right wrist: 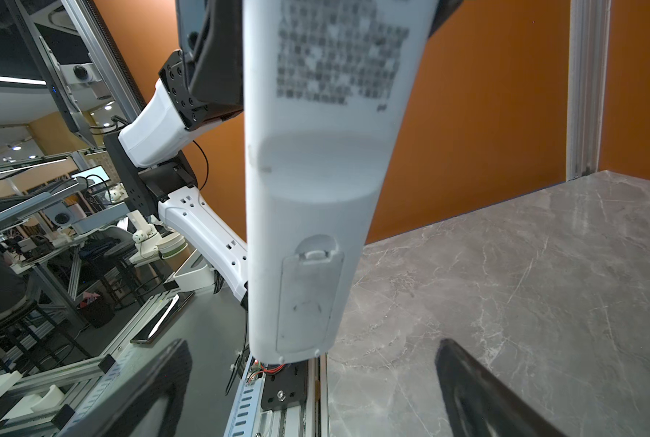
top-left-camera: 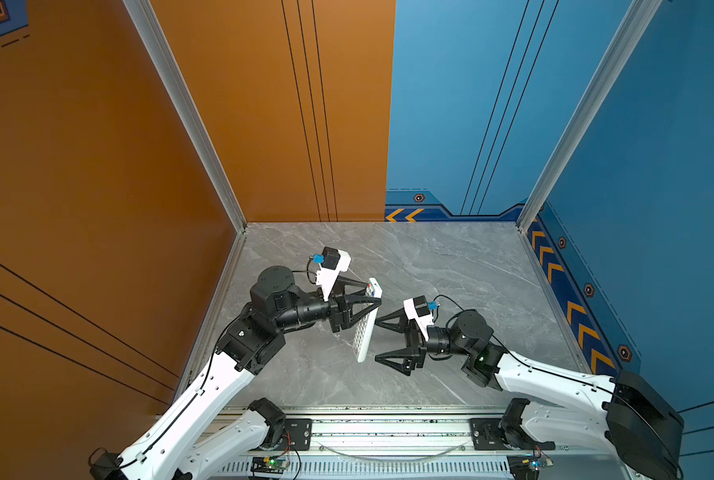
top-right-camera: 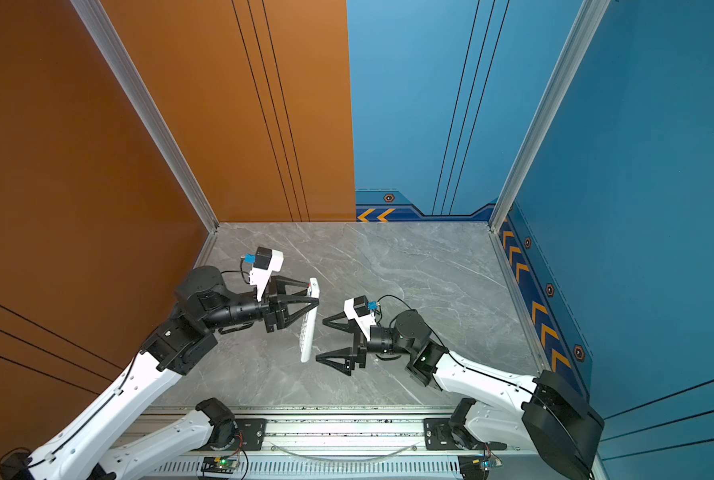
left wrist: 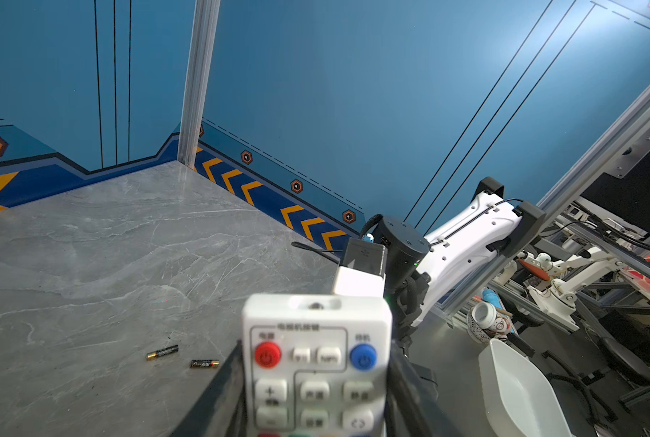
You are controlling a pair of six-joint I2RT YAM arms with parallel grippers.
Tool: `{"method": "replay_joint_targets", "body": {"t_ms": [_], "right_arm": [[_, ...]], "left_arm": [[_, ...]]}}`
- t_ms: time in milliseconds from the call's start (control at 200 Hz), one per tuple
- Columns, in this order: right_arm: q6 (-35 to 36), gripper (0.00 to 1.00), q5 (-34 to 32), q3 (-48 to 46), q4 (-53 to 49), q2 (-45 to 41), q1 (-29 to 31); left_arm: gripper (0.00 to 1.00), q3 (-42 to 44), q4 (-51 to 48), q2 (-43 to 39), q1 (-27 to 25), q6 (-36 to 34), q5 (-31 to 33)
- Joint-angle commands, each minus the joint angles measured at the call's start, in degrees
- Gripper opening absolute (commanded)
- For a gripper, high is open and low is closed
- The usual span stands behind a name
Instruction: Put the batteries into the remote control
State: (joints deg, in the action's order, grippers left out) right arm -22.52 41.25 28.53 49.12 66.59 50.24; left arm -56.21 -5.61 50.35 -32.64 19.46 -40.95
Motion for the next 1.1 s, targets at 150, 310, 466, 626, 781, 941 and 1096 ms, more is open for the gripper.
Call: {"method": "replay_joint_targets", "body": {"t_ms": [150,310,466,626,781,941,1096], "right_arm": [[-2.7,0.99,2.5,3.1,5.6,2.1,1.5],[-1.4,1.00,2.2,3.8,3.7,2.6,2.3],[-0.7,0.99,1.9,5.0,2.6,3.6,2.9],[-0.9,0.95,1.9,5.6,3.3,4.7,3.3],[-1.3,0.93,1.8,6.0,4.3,5.7,3.7],[-2.1,0.90,2.0,6.1,5.8,6.4,3.8],[-3.5,0.86,2.3,5.9,8.4,7.1,3.9]], "left_arm": [[0.00,0.5,3.5,-0.4,-1.2,0.9,-3.8],[0.00,0.5,5.0,-0.7,-1.3,1.7,-4.7],[0.00,0.7,6.8,-0.4,-1.3,2.6,-5.6],[0.00,0.6,8.0,-0.3,-1.2,3.3,-5.9],[0.00,1.0,9.1,-0.1,-1.3,3.8,-5.7],[0.00,1.4,10.7,0.1,-1.4,4.5,-5.5],[0.00,1.4,11.5,0.6,-1.5,4.8,-5.4]]}}
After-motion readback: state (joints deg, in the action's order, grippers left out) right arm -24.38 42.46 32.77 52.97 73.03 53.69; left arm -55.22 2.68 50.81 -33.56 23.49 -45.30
